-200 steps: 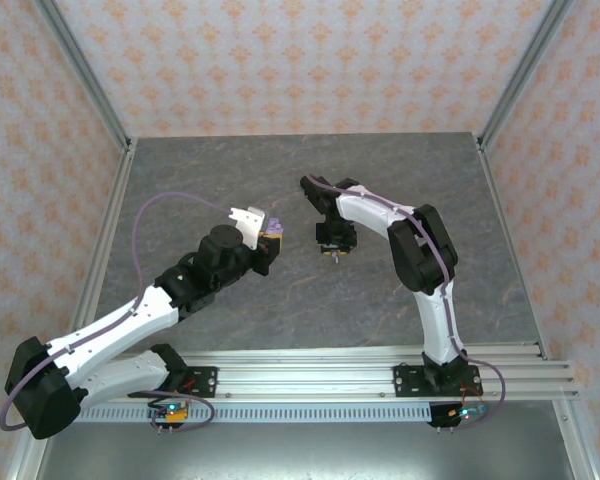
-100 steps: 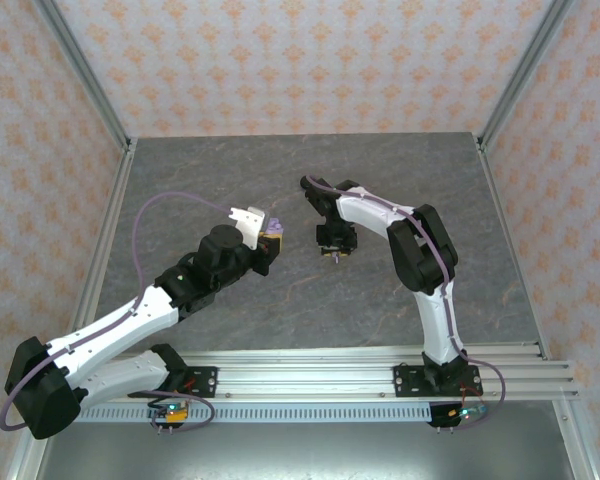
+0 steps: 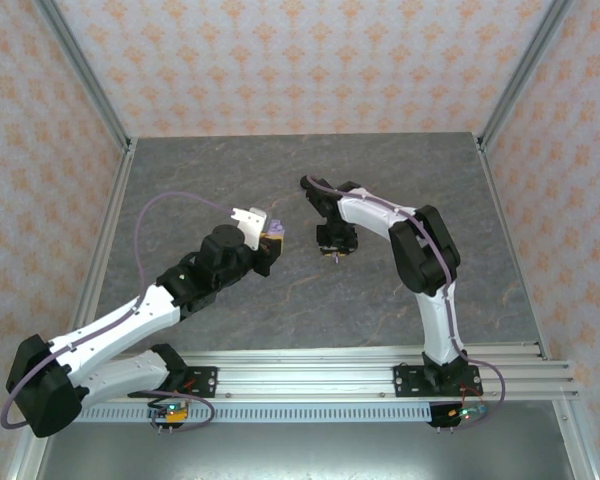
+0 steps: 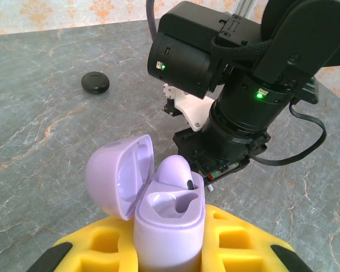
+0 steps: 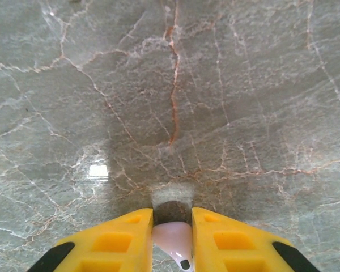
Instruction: Insert the wireless bluetooth earbuds into the charging case
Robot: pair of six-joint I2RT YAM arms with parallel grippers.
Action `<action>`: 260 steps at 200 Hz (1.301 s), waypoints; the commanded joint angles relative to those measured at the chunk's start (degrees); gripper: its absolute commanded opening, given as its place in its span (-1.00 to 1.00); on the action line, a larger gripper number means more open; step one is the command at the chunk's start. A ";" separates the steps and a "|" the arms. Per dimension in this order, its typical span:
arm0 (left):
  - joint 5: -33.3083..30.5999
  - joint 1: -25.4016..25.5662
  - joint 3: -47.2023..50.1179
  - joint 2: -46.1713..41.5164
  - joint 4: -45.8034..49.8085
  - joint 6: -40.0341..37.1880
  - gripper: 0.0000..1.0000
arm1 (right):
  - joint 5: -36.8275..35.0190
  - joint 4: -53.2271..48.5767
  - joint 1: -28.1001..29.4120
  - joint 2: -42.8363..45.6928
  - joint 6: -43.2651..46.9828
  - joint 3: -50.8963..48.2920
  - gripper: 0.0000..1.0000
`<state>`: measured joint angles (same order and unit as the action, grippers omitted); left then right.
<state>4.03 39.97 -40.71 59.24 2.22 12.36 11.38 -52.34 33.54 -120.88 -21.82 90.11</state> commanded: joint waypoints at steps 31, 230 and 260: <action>1.52 -0.16 1.28 2.82 -2.47 1.68 -0.75 | 3.21 7.83 -1.89 7.88 1.13 -6.99 -0.58; 12.60 -0.06 13.66 12.33 -42.37 4.56 -0.75 | 17.62 29.21 0.06 39.50 0.67 -16.04 -0.59; 12.53 -0.05 12.48 13.61 -43.77 5.17 -0.75 | 17.38 30.50 2.08 41.31 1.10 -15.69 -0.59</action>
<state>16.01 39.99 -27.44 71.99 -36.07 16.69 28.36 -24.67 34.30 -82.26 -21.41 73.36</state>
